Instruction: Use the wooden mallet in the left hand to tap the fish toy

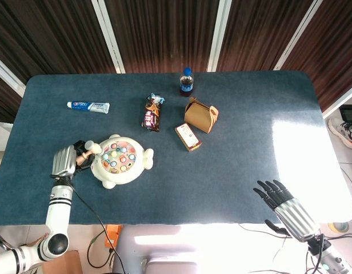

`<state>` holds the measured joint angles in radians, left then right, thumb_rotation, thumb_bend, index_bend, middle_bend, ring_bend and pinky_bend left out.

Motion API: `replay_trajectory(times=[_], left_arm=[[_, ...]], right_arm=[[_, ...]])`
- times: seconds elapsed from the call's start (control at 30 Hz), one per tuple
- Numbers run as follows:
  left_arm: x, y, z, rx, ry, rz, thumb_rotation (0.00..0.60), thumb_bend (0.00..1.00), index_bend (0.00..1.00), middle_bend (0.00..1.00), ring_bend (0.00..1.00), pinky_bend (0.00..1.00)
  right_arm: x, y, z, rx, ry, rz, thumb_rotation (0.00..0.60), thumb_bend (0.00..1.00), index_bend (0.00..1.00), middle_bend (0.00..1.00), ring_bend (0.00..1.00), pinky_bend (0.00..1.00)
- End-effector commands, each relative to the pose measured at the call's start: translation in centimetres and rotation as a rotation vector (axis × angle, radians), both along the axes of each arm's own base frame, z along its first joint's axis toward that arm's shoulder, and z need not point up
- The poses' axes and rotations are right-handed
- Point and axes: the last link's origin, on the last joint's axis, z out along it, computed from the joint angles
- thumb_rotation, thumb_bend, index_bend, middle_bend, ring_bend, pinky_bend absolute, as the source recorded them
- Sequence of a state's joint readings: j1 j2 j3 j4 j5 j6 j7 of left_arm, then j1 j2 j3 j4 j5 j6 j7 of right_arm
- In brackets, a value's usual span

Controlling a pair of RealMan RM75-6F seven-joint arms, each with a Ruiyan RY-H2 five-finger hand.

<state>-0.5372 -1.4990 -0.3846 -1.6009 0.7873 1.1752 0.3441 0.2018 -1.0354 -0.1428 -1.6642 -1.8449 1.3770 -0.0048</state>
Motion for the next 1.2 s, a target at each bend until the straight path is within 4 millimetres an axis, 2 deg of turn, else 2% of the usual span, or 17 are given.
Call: replay_trajectory(times=[0.03, 0.2, 0.5, 1.2], left_arm=[[1.8, 1.1, -1.3, -0.002, 0.025, 0.004, 0.6, 0.74, 0.76, 0.63, 0.59, 0.58], [2.6, 1.9, -2.5, -0.012, 0.045, 0.033, 0.6, 0.74, 0.76, 0.63, 0.59, 0.58], [2.7, 2.2, -4.2, -0.038, 0.113, 0.053, 0.6, 0.74, 0.76, 0.63, 0.6, 0.59], [2.8, 2.3, -6.2, -0.069, 0.165, 0.064, 0.6, 0.74, 0.76, 0.63, 0.6, 0.59]], right_arm=[[-0.1, 0.0, 0.0, 0.0, 0.001, -0.003, 0.6, 0.24, 0.0, 0.0, 0.0, 0.0], [-0.2, 0.1, 0.3, -0.005, -0.004, -0.007, 0.6, 0.24, 0.0, 0.0, 0.0, 0.0], [-0.3, 0.2, 0.7, -0.01, -0.007, -0.01, 0.6, 0.24, 0.0, 0.0, 0.0, 0.0], [-0.3, 0.4, 0.9, -0.011, -0.012, -0.005, 0.6, 0.24, 0.0, 0.0, 0.0, 0.0]])
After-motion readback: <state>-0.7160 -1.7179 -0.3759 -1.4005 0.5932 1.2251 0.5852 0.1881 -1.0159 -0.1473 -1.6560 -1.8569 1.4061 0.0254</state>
